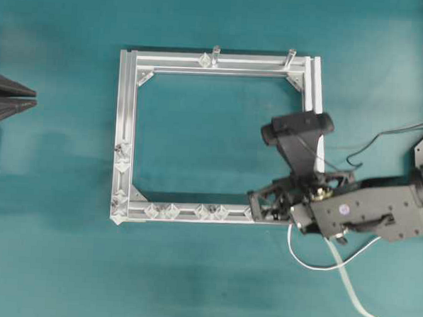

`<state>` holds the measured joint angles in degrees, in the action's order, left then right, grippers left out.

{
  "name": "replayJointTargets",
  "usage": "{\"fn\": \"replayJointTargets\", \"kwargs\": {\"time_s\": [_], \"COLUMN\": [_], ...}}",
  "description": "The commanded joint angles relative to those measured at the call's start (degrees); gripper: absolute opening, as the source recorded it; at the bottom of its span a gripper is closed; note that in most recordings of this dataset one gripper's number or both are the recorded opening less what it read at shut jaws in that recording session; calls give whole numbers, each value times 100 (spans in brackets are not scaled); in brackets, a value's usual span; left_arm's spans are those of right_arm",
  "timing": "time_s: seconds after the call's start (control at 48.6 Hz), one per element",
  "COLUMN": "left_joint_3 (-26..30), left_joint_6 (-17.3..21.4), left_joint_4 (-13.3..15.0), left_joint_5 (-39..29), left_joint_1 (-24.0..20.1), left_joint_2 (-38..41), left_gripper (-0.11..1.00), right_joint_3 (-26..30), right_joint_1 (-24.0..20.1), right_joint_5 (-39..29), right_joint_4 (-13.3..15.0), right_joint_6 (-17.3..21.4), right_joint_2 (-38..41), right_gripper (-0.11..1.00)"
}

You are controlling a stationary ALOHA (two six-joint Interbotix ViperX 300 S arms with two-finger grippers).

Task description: Move the cable alternately left and right between 8 closely spaced pins so it hooks onto each one.

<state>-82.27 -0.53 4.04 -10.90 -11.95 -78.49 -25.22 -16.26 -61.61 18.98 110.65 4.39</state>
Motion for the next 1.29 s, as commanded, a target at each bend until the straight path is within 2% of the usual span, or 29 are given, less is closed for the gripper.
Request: {"fn": "replayJointTargets", "kwargs": {"time_s": [0.0, 0.329, 0.555, 0.863, 1.274], "left_joint_3": [53, 53, 53, 53, 44], "left_joint_6": [-44, -44, -44, -44, -44], "left_joint_4": [-18, -18, -18, -18, -18], "left_joint_5": [53, 53, 53, 53, 53], "left_joint_1": [0, 0, 0, 9, 0], "left_joint_2": [44, 44, 35, 44, 35], "left_gripper": [24, 24, 24, 24, 24], "right_joint_3": [35, 44, 97, 606, 1107], "right_joint_1": [185, 545, 712, 791, 791], "right_joint_5": [0, 44, 536, 633, 650], "right_joint_4": [149, 202, 246, 387, 396], "right_joint_6": [-70, -457, -492, -510, -589], "right_joint_2": [-167, -167, -141, 237, 624], "right_gripper": [13, 13, 13, 13, 13]}}
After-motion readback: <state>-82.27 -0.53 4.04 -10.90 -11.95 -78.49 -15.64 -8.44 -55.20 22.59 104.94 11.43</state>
